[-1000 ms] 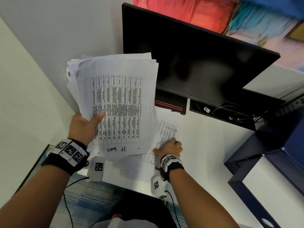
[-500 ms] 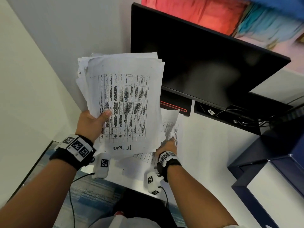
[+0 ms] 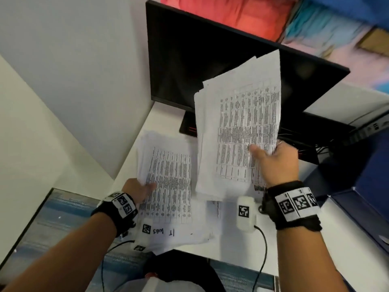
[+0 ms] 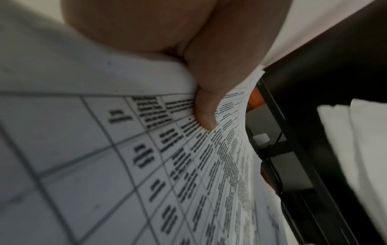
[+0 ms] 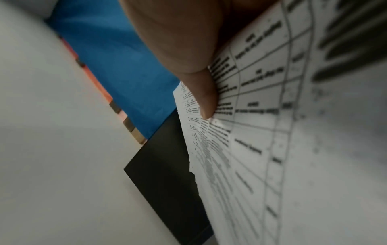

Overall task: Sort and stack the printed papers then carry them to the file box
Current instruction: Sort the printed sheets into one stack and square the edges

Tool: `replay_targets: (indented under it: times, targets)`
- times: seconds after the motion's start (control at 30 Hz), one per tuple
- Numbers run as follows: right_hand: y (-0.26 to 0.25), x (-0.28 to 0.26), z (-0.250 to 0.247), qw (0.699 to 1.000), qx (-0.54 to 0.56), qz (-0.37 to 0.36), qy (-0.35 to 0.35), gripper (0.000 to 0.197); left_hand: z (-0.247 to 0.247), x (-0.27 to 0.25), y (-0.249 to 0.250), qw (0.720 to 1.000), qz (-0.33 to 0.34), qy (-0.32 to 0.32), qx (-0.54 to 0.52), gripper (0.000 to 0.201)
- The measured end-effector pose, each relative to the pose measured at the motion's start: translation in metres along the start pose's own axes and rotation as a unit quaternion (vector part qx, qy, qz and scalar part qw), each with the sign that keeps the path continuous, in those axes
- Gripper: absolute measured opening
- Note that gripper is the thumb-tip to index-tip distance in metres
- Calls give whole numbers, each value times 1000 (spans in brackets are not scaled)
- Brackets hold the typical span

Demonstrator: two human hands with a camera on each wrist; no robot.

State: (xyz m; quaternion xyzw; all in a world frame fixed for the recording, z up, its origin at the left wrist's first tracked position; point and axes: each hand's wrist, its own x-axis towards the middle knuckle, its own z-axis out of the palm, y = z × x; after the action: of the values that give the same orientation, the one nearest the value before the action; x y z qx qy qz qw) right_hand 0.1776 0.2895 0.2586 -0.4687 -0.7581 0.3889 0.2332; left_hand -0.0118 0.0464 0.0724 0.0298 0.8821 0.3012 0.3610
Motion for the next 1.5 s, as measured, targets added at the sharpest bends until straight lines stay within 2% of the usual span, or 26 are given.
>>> replay_targets:
  times: [0.07,0.1,0.2,0.27,0.33,0.4,0.47,0.53,0.6,0.63,0.83,0.9,0.97,1.0,1.1,1.17,1.23,1.37,1.5]
  targets:
    - [10,0,15,997,58,35,-39,9,6,-3,3,1000,5,1,-22,34]
    - [20,0,27,995,53,62,-53,6,7,-4,3,999,14,6,-35,32]
    - [58,-6,72,986,30,132,-96,19,7,-2,0,995,18,29,-96,35]
    - [77,-19,101,978,-21,158,-135,34,3,0,1,988,-3,33,-153,48]
    - [96,-35,132,962,-102,153,-202,45,1,1,4,982,-33,26,-186,63]
    - [110,-47,156,948,-168,115,-244,38,4,0,9,989,-17,20,-147,59]
    - [119,-44,161,946,-246,111,-178,43,8,-2,8,998,12,33,-60,47]
    - [126,-33,152,943,-261,183,-99,54,10,0,5,998,30,50,-28,42]
    - [133,-25,147,935,-232,251,-99,66,8,1,4,997,39,57,-35,38]
    - [136,-21,148,937,-210,256,-113,65,7,1,4,997,43,58,-37,37]
    - [131,-14,149,941,-128,285,-128,25,4,2,4,997,57,53,-27,40]
    - [126,-14,140,943,-126,280,-127,25,2,4,3,996,59,54,-26,39]
    - [114,-13,121,955,-128,252,-92,34,-3,8,-1,996,58,60,-24,39]
    - [107,-11,109,965,-135,216,-64,35,-7,9,-3,996,57,62,-23,39]
    - [77,-2,70,981,-173,85,10,15,-17,15,-9,996,50,72,-14,40]
    - [53,3,45,983,-172,34,46,16,-22,16,-11,996,46,73,-11,43]
    - [29,7,22,991,-117,10,70,20,-23,17,-9,996,48,69,-8,44]
    - [9,6,6,998,8,2,62,14,-11,13,6,998,57,39,4,46]
    - [48,-5,48,988,89,128,-18,15,15,1,21,998,65,-24,-13,53]
